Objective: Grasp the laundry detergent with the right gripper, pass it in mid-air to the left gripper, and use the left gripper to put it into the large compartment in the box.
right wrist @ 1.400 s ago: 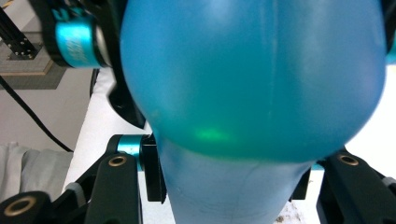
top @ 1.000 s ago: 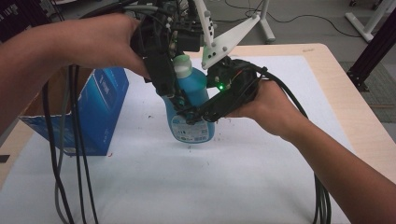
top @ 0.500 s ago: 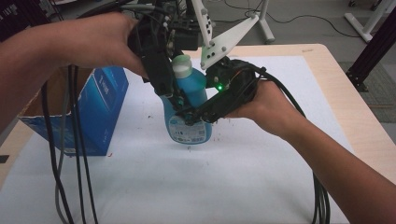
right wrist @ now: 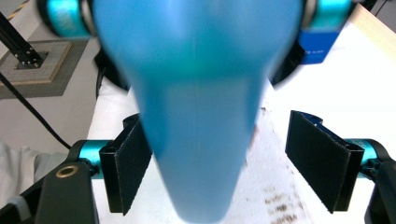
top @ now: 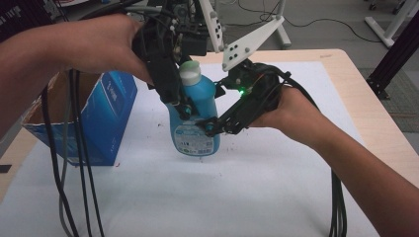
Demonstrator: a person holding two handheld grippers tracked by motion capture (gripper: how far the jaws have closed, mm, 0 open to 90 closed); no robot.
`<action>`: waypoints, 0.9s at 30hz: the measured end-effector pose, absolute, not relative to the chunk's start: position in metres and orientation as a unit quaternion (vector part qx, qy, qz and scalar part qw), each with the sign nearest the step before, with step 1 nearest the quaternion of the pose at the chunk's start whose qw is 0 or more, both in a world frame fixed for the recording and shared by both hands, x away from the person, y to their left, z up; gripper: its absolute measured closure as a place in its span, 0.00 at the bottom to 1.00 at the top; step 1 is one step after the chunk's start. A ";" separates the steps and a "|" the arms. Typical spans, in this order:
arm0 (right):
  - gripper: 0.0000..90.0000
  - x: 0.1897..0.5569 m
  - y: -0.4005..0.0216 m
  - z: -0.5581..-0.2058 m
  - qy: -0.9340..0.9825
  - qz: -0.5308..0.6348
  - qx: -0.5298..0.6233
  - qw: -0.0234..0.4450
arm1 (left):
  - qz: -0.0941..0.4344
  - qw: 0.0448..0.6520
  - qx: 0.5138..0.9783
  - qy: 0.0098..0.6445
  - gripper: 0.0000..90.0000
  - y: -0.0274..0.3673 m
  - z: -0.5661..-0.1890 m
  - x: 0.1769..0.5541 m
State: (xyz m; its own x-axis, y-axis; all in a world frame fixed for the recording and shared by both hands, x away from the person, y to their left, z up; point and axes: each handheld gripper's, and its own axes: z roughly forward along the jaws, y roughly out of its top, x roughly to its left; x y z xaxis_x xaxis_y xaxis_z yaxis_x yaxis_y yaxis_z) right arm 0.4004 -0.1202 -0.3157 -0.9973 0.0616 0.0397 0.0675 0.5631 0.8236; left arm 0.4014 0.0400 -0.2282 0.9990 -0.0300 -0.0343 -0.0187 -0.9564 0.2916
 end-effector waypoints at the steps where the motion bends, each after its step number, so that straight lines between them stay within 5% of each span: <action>1: 0.25 0.400 -0.123 -0.315 -0.885 -0.465 -0.039 0.005 | -0.019 0.148 0.989 -0.010 0.42 0.041 -0.228 0.401; 5: 0.14 0.401 -0.136 -0.312 -0.898 -0.436 -0.063 0.008 | -0.011 0.153 0.988 -0.003 0.42 0.046 -0.224 0.401; 19: 0.14 0.397 -0.194 -0.295 -0.951 -0.269 -0.144 -0.044 | 0.029 0.141 0.985 0.098 0.42 0.071 -0.194 0.406; 27: 0.13 0.390 -0.220 -0.299 -0.976 -0.179 -0.123 0.027 | 0.053 0.145 0.975 0.161 0.42 0.092 -0.173 0.408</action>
